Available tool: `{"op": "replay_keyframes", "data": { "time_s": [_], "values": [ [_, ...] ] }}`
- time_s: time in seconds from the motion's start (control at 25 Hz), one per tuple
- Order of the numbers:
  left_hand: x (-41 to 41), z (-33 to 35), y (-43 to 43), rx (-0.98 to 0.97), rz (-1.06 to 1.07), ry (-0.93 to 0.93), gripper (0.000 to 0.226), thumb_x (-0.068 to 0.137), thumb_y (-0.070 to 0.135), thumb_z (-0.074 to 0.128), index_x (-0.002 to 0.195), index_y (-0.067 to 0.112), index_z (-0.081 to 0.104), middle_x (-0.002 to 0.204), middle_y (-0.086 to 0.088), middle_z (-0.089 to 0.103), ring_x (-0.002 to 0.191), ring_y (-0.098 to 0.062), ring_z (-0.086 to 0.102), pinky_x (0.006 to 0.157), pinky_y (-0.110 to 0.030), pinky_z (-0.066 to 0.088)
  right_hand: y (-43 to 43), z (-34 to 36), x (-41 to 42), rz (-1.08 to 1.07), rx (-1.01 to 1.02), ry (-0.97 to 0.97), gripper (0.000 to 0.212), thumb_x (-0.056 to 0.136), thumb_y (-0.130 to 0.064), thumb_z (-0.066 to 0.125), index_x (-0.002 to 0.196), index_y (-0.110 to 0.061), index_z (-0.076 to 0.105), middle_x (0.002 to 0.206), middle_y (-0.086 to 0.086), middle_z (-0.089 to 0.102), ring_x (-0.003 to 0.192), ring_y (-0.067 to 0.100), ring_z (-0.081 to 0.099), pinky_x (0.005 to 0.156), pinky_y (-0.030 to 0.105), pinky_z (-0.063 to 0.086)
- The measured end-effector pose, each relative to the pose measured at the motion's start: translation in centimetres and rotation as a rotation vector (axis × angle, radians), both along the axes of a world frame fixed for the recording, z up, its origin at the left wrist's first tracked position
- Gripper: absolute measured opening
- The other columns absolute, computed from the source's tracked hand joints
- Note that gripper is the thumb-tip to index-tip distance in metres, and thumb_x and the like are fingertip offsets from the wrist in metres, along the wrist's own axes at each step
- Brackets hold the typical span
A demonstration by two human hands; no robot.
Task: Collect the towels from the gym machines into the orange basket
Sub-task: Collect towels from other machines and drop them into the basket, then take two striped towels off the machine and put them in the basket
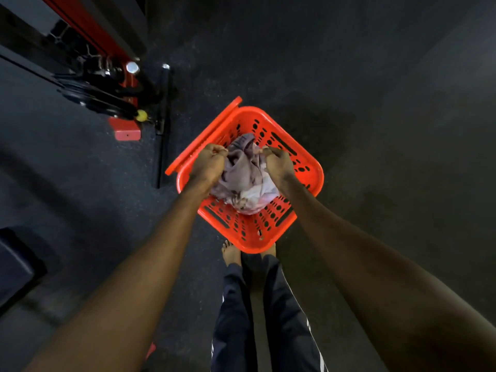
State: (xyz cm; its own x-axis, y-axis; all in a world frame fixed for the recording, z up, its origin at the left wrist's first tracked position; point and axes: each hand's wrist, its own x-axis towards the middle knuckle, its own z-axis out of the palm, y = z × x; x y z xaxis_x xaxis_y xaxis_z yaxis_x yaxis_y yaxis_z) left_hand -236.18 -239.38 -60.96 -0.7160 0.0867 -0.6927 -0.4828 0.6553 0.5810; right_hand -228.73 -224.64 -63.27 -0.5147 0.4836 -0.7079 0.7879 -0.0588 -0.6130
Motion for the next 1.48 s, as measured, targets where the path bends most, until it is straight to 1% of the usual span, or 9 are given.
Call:
{"op": "replay_keyframes", "data": {
  "time_s": [0.16,0.28,0.48,0.64,0.84,0.96,1.2,1.28,1.48],
  "values": [
    [1.1,-1.6,-2.3,0.011,0.021,-0.029,0.02,0.096,0.019,0.057,0.107,0.01,0.071,0.106,-0.018,0.073,0.096,-0.029,0.068,0.091,-0.038,0.053,-0.1,-1.7,0.7,0.0,0.024,-0.008,0.048,0.076,-0.045,0.048,0.1,-0.017,0.079,0.094,0.003,0.074,0.094,0.026,0.066,0.09,0.054,0.055],
    [0.2,1.6,-3.8,0.051,0.05,-0.035,0.013,0.089,0.024,0.057,0.083,0.022,0.068,0.098,-0.014,0.075,0.093,-0.03,0.07,0.09,-0.043,0.056,-0.3,2.4,-0.5,0.015,0.037,0.034,0.041,0.076,-0.047,0.048,0.087,-0.021,0.078,0.084,-0.002,0.074,0.084,0.021,0.065,0.088,0.053,0.057],
    [-4.0,13.7,-6.3,0.198,0.141,0.044,0.029,0.1,0.01,0.048,0.08,0.023,0.066,0.08,-0.007,0.07,0.063,-0.017,0.062,0.054,-0.02,0.048,-3.3,14.9,-6.1,0.113,0.073,0.201,0.025,0.087,-0.032,0.051,0.071,-0.029,0.071,0.075,-0.002,0.069,0.075,0.02,0.063,0.08,0.048,0.054],
    [-6.0,24.7,-11.0,0.238,0.227,0.193,0.031,0.103,0.008,0.043,0.085,0.022,0.064,0.076,-0.002,0.068,0.059,-0.015,0.058,0.048,-0.019,0.042,-8.5,24.4,-9.8,0.273,0.092,0.321,0.035,0.099,-0.03,0.051,0.069,-0.029,0.069,0.069,-0.004,0.063,0.061,0.015,0.058,0.069,0.043,0.052],
    [-3.1,35.5,-19.5,0.191,0.346,0.405,0.029,0.101,0.007,0.045,0.087,0.016,0.068,0.074,-0.003,0.069,0.048,-0.004,0.061,0.047,-0.018,0.045,-17.0,32.5,-12.0,0.479,0.049,0.456,0.031,0.089,-0.041,0.051,0.068,-0.039,0.073,0.071,-0.013,0.065,0.073,0.012,0.062,0.076,0.044,0.054],
    [1.2,39.9,-25.2,0.13,0.514,0.485,0.032,0.101,0.007,0.046,0.082,0.022,0.067,0.075,-0.003,0.07,0.048,-0.004,0.059,0.054,-0.023,0.046,-22.3,37.1,-11.5,0.656,-0.043,0.55,0.031,0.097,-0.025,0.054,0.07,-0.024,0.071,0.065,-0.015,0.062,0.062,0.004,0.056,0.067,0.032,0.047],
    [15.2,48.0,-34.2,0.03,0.884,0.659,0.03,0.101,0.005,0.044,0.083,0.017,0.066,0.069,-0.001,0.069,0.045,-0.006,0.061,0.042,-0.018,0.039,-33.0,43.8,-7.0,0.975,-0.192,0.659,0.038,0.099,-0.02,0.053,0.064,-0.027,0.066,0.067,-0.003,0.063,0.055,0.009,0.05,0.053,0.03,0.04],
    [21.4,50.9,-36.5,-0.021,1.019,0.703,0.031,0.101,0.004,0.043,0.084,0.015,0.066,0.069,-0.003,0.069,0.043,-0.006,0.06,0.041,-0.016,0.041,-37.4,46.7,-3.2,1.082,-0.271,0.69,0.036,0.1,-0.02,0.052,0.067,-0.024,0.067,0.067,0.008,0.061,0.05,0.014,0.049,0.045,0.024,0.038],
    [36.6,56.3,-39.9,-0.186,1.243,0.791,0.028,0.1,0.001,0.041,0.089,0.009,0.066,0.076,-0.014,0.067,0.042,-0.004,0.06,0.042,-0.014,0.044,-45.9,52.5,8.2,1.385,-0.437,0.75,0.028,0.097,-0.014,0.053,0.075,-0.017,0.069,0.07,0.007,0.059,0.048,0.014,0.047,0.036,0.017,0.034]
  ]
}}
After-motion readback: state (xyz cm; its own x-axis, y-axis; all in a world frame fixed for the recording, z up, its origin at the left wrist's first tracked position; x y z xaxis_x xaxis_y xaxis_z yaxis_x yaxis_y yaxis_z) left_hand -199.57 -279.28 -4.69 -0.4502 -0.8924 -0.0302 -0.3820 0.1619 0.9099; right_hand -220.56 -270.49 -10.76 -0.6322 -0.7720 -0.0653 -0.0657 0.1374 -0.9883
